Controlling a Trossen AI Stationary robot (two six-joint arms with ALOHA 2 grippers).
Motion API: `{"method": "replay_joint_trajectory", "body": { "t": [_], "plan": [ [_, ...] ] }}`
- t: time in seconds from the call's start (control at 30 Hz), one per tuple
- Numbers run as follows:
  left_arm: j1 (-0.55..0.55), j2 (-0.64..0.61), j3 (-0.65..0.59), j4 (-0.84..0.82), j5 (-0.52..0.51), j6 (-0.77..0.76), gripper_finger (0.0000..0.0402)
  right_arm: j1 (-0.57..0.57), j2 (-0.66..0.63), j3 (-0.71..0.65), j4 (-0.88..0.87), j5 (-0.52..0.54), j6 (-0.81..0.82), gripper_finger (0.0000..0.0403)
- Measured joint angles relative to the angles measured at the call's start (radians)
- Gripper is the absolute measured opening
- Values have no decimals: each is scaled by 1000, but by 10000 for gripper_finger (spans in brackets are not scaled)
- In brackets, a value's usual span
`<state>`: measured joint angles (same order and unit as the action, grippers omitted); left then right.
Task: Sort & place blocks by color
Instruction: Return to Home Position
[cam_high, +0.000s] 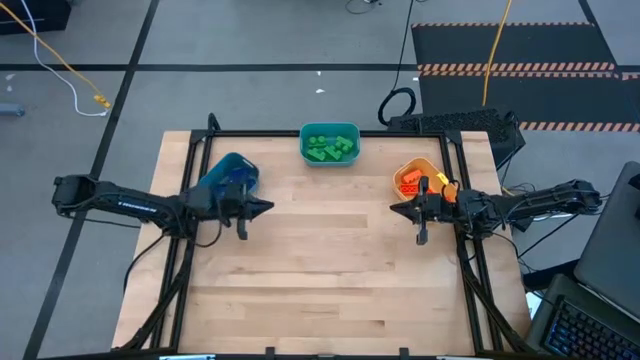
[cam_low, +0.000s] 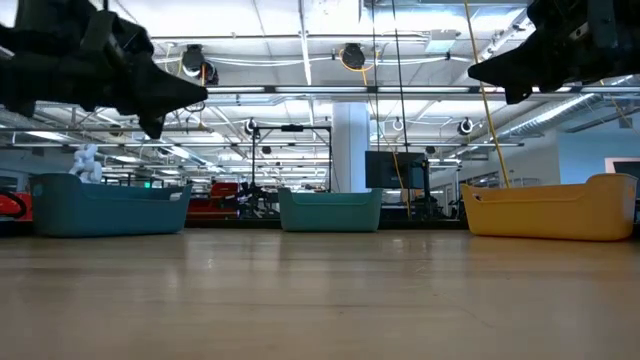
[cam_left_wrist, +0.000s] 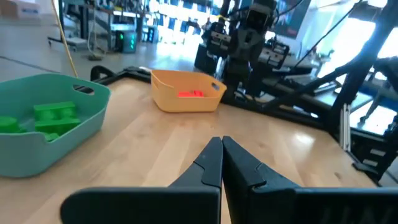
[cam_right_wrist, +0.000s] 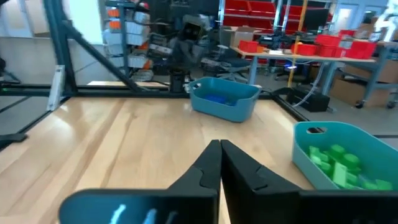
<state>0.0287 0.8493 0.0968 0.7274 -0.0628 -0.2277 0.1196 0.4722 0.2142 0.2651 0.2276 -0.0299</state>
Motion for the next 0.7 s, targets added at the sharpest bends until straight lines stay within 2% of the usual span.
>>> {"method": "replay_joint_trajectory", "body": {
  "t": [0.23, 0.53, 0.7],
  "plan": [
    [-32, -70, -88, 27, -44, -1, 1, -2, -1, 0, -20, 36, -9, 3],
    [-32, -130, -87, -54, -44, 9, 1, -2, -7, 0, -49, 59, 15, 1],
    [-32, -199, -87, -135, -44, 1, 0, -2, -57, 0, -119, 59, 56, 1]
  ]
}}
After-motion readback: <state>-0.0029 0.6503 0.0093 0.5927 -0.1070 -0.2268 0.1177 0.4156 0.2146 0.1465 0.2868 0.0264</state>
